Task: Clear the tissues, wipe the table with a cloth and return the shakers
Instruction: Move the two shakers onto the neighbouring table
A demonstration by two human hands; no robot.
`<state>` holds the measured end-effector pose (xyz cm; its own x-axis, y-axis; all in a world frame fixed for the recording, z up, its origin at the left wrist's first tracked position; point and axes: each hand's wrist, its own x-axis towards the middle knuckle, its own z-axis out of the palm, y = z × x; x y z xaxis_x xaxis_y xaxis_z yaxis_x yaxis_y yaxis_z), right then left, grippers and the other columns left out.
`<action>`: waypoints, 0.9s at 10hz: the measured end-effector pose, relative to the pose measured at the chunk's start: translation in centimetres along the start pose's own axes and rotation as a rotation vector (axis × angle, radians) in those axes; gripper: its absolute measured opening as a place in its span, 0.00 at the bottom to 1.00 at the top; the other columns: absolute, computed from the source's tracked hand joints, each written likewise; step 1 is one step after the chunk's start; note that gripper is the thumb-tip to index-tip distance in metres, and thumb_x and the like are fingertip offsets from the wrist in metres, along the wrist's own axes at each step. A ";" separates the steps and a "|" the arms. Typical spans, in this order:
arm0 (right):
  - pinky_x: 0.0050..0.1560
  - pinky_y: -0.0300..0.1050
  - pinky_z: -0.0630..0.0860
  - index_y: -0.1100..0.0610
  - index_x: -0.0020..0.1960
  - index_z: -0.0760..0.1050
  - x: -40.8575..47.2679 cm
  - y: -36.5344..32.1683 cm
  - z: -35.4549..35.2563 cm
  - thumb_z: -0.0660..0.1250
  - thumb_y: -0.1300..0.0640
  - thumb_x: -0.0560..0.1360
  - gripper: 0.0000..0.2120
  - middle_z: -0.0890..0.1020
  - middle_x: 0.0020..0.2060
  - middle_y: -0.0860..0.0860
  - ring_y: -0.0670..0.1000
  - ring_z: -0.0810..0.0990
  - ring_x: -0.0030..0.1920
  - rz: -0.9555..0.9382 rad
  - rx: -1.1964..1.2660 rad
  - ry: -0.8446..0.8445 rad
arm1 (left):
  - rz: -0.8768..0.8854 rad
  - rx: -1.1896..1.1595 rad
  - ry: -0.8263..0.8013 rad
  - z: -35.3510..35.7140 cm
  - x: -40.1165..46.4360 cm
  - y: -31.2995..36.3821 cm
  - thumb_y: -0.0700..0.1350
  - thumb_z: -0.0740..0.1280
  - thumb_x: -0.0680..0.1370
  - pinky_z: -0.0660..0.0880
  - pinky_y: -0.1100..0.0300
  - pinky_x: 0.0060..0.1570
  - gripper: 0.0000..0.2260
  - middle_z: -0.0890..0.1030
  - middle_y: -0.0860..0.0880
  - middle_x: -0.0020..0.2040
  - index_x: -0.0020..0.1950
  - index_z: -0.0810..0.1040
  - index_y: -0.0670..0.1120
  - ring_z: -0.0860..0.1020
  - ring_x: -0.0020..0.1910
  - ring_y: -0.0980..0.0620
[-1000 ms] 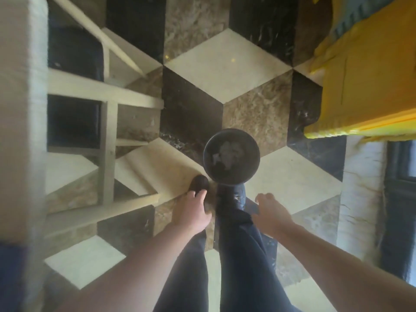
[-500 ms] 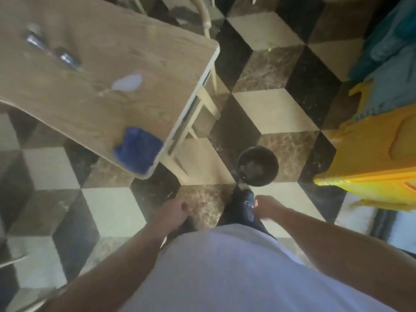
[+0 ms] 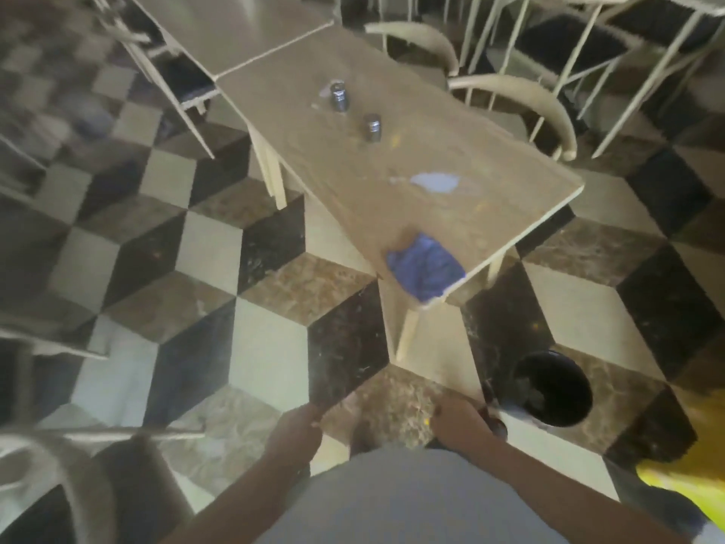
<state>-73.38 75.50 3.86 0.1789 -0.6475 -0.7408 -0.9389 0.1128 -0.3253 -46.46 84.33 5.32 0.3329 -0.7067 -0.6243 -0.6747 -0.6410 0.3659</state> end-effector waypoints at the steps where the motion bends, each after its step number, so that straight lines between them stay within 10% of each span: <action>1: 0.54 0.47 0.74 0.53 0.53 0.76 -1.0 -3.4 1.6 0.61 0.54 0.76 0.08 0.81 0.55 0.56 0.57 0.79 0.57 -0.009 -0.018 -0.067 | -0.074 0.014 0.019 -1.9 -0.3 -4.2 0.41 0.63 0.73 0.75 0.58 0.45 0.08 0.78 0.53 0.42 0.44 0.74 0.55 0.76 0.44 0.50; 3: 0.50 0.41 0.74 0.46 0.41 0.68 1.4 -8.0 1.6 0.58 0.52 0.77 0.07 0.75 0.41 0.45 0.51 0.79 0.49 -0.107 -0.087 -0.035 | -0.140 -0.035 -0.032 -2.4 1.2 -7.8 0.47 0.64 0.72 0.75 0.60 0.43 0.05 0.81 0.53 0.42 0.44 0.76 0.56 0.79 0.45 0.54; 7: 0.51 0.46 0.72 0.55 0.55 0.77 13.5 -20.6 -3.1 0.60 0.54 0.77 0.11 0.72 0.38 0.49 0.54 0.74 0.47 -0.214 -0.267 -0.178 | -0.241 -0.060 0.036 -11.0 10.2 -9.9 0.55 0.59 0.67 0.71 0.59 0.46 0.14 0.81 0.49 0.48 0.45 0.77 0.51 0.77 0.47 0.50; 9: 0.51 0.39 0.71 0.47 0.38 0.66 20.7 -26.3 -8.5 0.62 0.54 0.76 0.09 0.73 0.39 0.43 0.49 0.77 0.49 -0.209 -0.279 -0.204 | -0.269 -0.065 0.107 -17.9 16.4 -10.2 0.47 0.63 0.75 0.74 0.58 0.49 0.02 0.81 0.50 0.45 0.45 0.75 0.53 0.79 0.47 0.50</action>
<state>-47.49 52.69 2.07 0.4029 -0.4689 -0.7860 -0.9148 -0.2327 -0.3302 -22.37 73.94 3.75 0.5643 -0.5339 -0.6297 -0.5101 -0.8252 0.2425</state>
